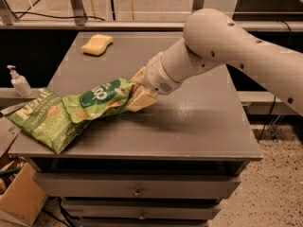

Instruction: Move green rice chip bag near green jalapeno chip bag

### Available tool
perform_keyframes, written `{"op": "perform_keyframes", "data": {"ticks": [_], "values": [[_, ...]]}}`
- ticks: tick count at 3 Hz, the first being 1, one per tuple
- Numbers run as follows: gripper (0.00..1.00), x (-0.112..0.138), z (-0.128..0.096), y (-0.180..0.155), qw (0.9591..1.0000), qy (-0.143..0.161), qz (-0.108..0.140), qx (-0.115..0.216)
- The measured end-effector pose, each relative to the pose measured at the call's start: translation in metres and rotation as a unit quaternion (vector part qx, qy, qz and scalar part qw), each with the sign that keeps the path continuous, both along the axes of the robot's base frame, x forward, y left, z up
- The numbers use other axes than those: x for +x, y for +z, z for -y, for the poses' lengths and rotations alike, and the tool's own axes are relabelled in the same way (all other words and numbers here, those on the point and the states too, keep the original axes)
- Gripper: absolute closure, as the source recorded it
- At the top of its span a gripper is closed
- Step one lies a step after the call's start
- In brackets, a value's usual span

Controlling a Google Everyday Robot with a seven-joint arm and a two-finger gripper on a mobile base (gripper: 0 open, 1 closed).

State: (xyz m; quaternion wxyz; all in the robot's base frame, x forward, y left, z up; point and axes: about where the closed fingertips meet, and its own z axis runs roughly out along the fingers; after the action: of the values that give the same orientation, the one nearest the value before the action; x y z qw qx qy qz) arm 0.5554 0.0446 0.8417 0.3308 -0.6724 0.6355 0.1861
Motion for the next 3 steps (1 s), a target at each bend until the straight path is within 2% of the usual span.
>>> {"op": "perform_keyframes", "data": {"ticks": [1,2,3], "values": [[0.0,0.001,0.001,0.001,1.0,0.001,-0.003,-0.001],[0.0,0.001,0.006,0.002,0.9999,0.003,-0.013,-0.002],[0.0,0.009,0.029,0.007,0.9998,-0.003,-0.021,-0.006]]}}
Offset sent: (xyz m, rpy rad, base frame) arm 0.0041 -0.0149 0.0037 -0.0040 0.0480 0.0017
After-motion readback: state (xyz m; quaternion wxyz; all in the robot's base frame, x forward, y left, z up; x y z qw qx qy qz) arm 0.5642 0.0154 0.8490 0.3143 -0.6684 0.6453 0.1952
